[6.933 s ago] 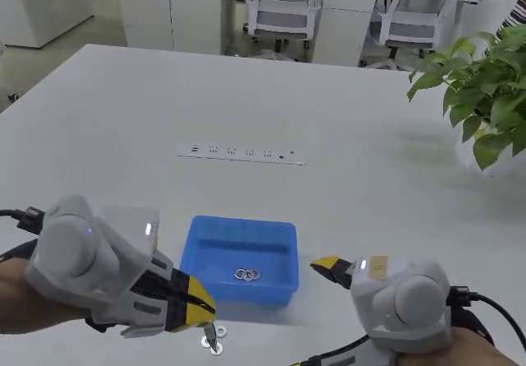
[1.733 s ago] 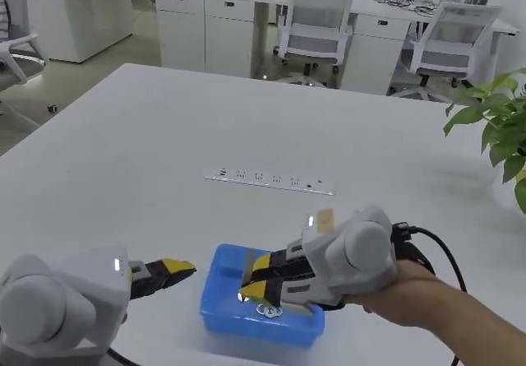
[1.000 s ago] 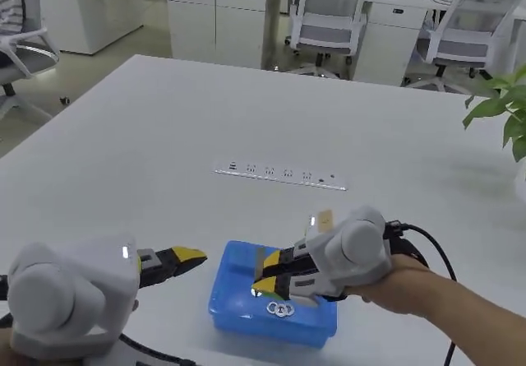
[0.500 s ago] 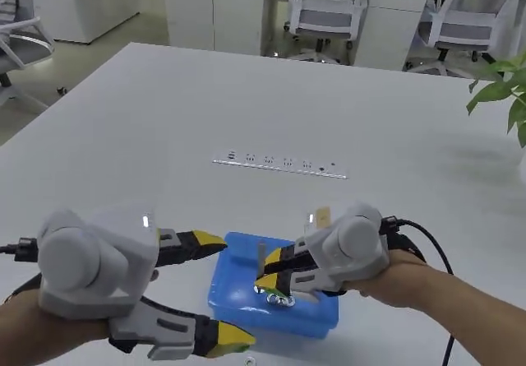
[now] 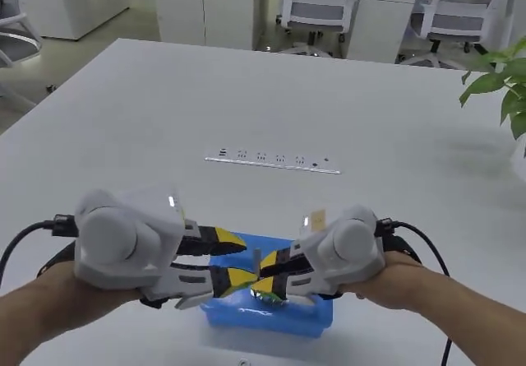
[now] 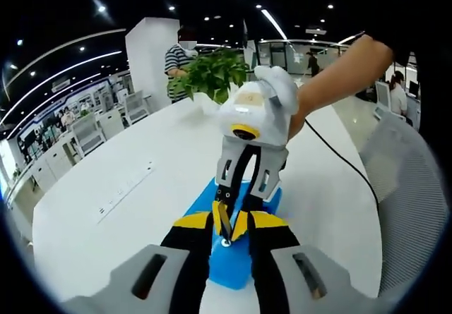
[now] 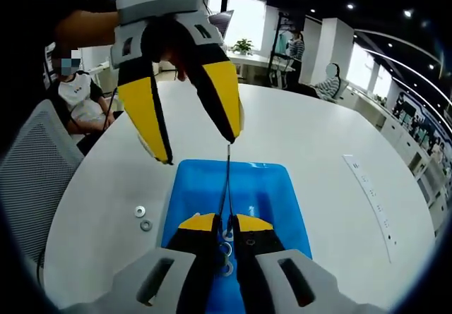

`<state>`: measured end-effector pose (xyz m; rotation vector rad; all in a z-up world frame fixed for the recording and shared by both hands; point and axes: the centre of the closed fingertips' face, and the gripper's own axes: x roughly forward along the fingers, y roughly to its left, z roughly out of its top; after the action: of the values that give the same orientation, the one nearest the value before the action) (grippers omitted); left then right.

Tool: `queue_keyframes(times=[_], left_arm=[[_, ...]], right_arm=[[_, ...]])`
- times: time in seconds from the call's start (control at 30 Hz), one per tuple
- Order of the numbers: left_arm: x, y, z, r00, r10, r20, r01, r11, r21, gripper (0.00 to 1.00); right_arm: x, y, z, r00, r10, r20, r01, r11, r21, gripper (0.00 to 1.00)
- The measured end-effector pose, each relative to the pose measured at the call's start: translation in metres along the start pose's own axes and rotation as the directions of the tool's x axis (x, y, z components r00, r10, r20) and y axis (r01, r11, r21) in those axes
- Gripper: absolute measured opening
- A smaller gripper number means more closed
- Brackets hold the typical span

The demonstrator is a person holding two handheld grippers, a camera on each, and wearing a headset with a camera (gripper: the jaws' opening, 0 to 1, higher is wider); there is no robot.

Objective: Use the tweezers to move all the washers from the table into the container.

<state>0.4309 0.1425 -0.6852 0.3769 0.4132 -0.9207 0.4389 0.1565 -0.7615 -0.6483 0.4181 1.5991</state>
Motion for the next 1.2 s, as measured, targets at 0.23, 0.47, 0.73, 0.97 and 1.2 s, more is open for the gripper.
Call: queue_keyframes(times=[0.23, 0.47, 0.73, 0.97, 1.2], left_arm=[[0.011, 0.001, 0.001, 0.9999, -0.015, -0.006, 0.015, 1.0, 0.008, 0.19], [0.014, 0.002, -0.003, 0.9995, -0.026, -0.016, 0.026, 0.999, 0.032, 0.08], [0.016, -0.002, -0.003, 0.9987, -0.049, -0.016, 0.049, 0.998, 0.05, 0.07], [0.017, -0.004, -0.002, 0.9982, -0.056, -0.021, 0.057, 0.996, 0.069, 0.06], [0.016, -0.005, -0.002, 0.9979, -0.058, -0.026, 0.06, 0.996, 0.072, 0.05]], right_arm=[[0.0, 0.001, 0.001, 1.0, 0.001, -0.001, -0.001, 1.0, -0.008, 0.1], [0.001, 0.003, 0.001, 1.0, 0.004, -0.001, -0.004, 1.0, -0.02, 0.1], [0.0, 0.004, 0.001, 1.0, 0.004, -0.005, -0.004, 0.999, -0.04, 0.11], [-0.001, 0.004, -0.001, 0.9999, -0.001, -0.014, 0.001, 0.999, -0.045, 0.13], [-0.003, 0.004, 0.001, 0.9999, -0.005, -0.015, 0.004, 0.999, -0.045, 0.14]])
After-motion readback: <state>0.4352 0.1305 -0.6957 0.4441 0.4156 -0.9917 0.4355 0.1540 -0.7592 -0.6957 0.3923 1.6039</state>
